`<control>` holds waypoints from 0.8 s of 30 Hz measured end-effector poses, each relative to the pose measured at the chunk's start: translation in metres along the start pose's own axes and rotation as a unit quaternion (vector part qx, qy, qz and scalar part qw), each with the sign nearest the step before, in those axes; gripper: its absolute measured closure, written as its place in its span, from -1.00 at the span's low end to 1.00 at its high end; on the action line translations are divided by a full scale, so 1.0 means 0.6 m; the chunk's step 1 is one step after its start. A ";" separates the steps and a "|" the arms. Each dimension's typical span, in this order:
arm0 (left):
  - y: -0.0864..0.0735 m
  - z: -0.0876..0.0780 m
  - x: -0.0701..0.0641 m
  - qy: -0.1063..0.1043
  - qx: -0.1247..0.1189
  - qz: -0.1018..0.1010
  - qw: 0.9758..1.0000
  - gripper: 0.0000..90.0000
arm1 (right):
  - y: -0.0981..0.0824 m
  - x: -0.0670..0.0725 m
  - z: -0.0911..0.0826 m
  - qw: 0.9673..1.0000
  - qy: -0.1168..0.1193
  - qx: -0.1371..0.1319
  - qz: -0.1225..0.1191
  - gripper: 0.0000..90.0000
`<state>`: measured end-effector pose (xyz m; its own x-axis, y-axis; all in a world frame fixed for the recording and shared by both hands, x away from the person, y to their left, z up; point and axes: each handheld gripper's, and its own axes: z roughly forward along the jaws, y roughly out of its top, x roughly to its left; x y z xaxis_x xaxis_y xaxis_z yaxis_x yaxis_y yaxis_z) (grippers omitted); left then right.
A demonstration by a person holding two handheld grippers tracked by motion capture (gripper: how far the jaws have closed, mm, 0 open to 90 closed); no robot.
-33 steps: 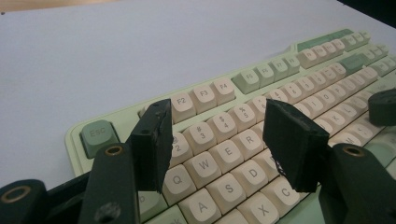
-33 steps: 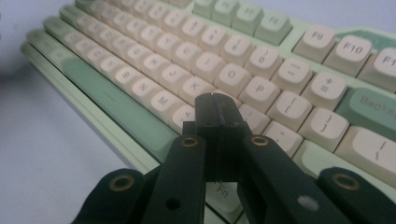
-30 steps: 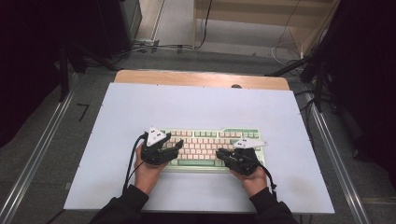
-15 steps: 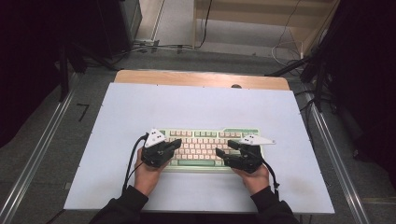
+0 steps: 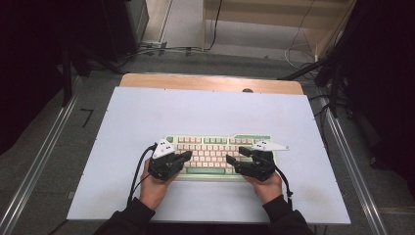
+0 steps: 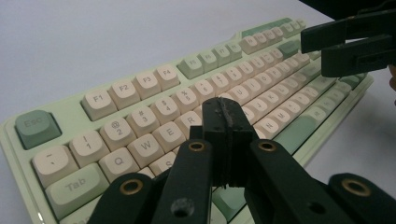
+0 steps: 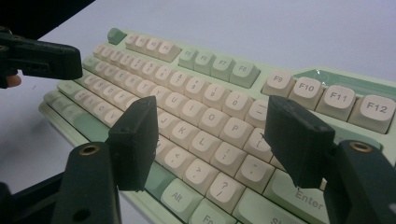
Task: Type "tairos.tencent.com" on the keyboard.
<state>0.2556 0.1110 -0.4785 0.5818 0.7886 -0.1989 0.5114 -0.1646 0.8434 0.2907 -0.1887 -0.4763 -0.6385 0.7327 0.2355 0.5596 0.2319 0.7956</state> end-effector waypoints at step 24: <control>-0.015 0.028 -0.007 -0.007 0.062 0.007 0.998 1.00 | -0.001 0.001 0.001 1.000 0.000 0.005 -0.001 -0.25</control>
<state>0.2592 0.0992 -0.4937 0.5978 0.7774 -0.1958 0.5769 -0.2476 0.7784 0.2906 -0.1878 -0.4769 -0.6393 0.7324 0.2344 0.5645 0.2399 0.7898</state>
